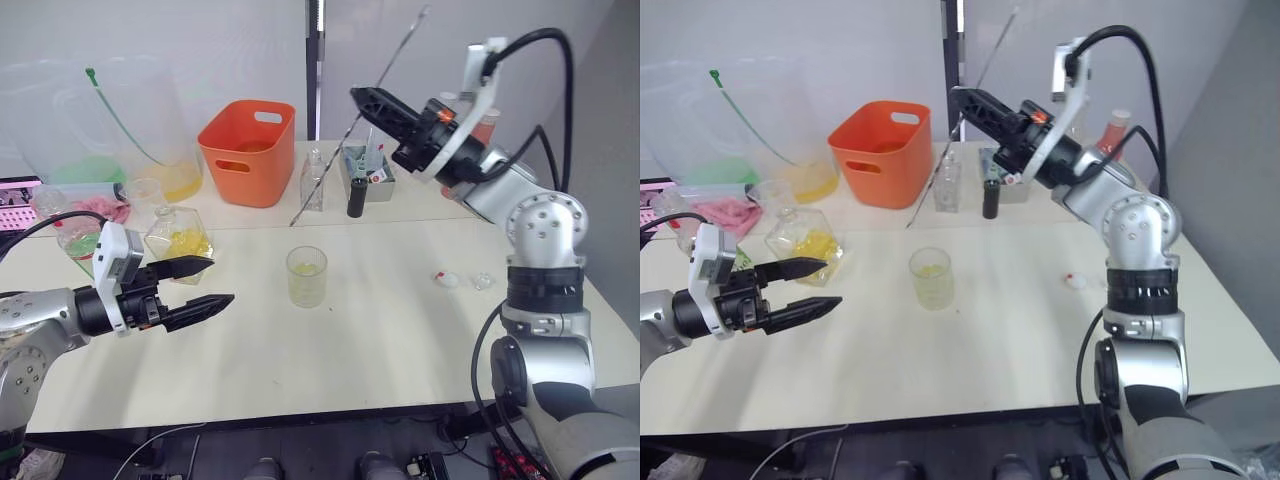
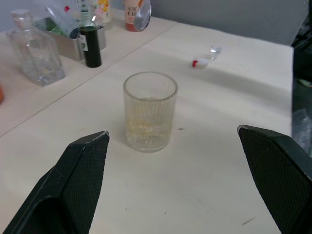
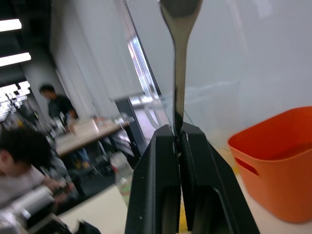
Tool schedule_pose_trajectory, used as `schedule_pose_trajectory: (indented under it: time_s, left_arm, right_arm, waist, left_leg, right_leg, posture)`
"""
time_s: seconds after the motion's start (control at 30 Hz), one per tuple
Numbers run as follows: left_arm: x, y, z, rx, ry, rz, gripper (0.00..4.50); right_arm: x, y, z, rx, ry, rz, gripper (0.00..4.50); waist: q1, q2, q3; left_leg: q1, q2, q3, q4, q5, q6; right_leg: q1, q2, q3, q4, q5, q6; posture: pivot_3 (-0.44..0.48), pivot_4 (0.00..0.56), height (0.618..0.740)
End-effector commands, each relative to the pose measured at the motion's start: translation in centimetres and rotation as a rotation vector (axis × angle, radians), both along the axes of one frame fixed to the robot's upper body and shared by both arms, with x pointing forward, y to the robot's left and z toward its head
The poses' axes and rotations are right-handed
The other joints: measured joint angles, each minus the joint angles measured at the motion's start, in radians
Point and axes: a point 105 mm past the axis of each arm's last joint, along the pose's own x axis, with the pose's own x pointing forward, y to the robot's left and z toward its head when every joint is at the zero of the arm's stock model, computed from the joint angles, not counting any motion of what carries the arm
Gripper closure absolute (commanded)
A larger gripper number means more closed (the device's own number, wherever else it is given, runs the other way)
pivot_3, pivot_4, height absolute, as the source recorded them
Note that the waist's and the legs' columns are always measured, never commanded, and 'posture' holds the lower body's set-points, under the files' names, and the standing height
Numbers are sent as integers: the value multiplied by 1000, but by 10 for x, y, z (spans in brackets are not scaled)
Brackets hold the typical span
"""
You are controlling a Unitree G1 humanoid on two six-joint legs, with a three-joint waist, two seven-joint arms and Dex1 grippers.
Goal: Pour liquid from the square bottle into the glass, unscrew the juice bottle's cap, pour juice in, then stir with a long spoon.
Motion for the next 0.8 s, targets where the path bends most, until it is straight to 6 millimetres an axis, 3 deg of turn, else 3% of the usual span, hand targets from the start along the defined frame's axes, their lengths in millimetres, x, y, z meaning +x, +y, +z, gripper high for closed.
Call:
schedule_pose_trajectory:
  time_s: [0.03, 0.4, 0.57, 0.8]
  left_arm:
    - [-2, -4, 5, 8, -92, 30, 34]
    - [-1, -11, -11, -14, -91, 93, 34]
    - [2, -12, -10, -23, -107, 105, 34]
    - [0, -16, -11, -15, -98, 82, 34]
  right_arm:
    - [-6, 13, -12, -126, -105, 22, 4500]
    - [-1, 24, -60, -344, -157, 1, 4500]
    - [0, 26, -62, -378, -228, -32, 4500]
    - [-2, 45, -59, -315, -258, -16, 4500]
  waist:
    - [5, 0, 0]
    - [8, -1, 0]
    - [7, -1, 0]
    - [5, -1, 0]
  left_leg:
    - [-1, 0, 1, 0, 0, 0]
    - [-8, -1, 2, 2, 0, 0]
    - [-7, 0, 2, 2, 0, -1]
    - [-7, 0, 2, 2, 0, -1]
  right_leg:
    - [-1, 0, 0, 0, 0, 0]
    - [-11, -1, 2, 7, 1, -1]
    - [-11, -1, 2, 7, 1, -1]
    - [-11, -1, 2, 7, 1, -1]
  posture:
    - [0, 150, 740]
    - [0, 150, 740]
    - [0, 150, 740]
    - [0, 150, 740]
